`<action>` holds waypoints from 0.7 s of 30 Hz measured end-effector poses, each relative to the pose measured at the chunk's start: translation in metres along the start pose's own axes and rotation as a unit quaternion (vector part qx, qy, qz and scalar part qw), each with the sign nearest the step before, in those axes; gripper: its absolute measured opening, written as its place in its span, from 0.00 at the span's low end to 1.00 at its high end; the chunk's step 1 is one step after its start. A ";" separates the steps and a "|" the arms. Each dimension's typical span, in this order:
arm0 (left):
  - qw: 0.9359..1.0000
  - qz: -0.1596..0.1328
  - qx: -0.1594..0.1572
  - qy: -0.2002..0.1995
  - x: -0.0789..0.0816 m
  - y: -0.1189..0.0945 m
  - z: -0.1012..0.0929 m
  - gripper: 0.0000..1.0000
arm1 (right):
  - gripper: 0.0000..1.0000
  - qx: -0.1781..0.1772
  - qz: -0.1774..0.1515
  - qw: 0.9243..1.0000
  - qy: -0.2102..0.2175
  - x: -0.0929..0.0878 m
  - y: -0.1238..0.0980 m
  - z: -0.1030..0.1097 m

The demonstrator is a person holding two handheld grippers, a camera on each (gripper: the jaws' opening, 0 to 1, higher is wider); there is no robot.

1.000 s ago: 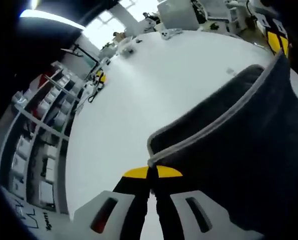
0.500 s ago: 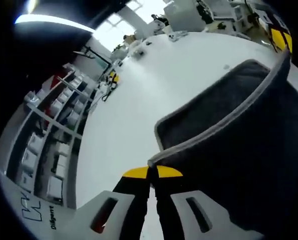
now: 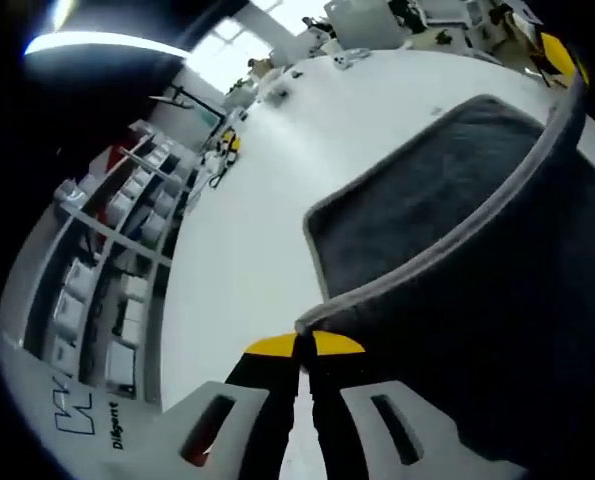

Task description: Open the folded towel by lifting each exposed corner and separating the folded layers until the towel lies flat within the target outline without major curled edges

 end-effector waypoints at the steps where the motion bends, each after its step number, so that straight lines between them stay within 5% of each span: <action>1: 1.000 0.001 0.000 0.000 -0.001 -0.002 0.000 0.02 | 0.00 0.000 0.000 1.000 -0.001 -0.001 0.001 0.001; 21: 1.000 0.009 0.014 -0.016 -0.021 -0.035 -0.014 0.02 | 0.00 0.043 0.004 0.999 -0.009 0.003 0.022 0.031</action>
Point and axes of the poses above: the point that each gripper's makers call its tool centre point, and the gripper's own axes: y roughly forward along the fingers, z roughly to its left, x roughly out of its top, the point moved 7 cm from there along -y, roughly backward along the fingers, and after that the axes turned 8 degrees about y, right-handed, at the moved point
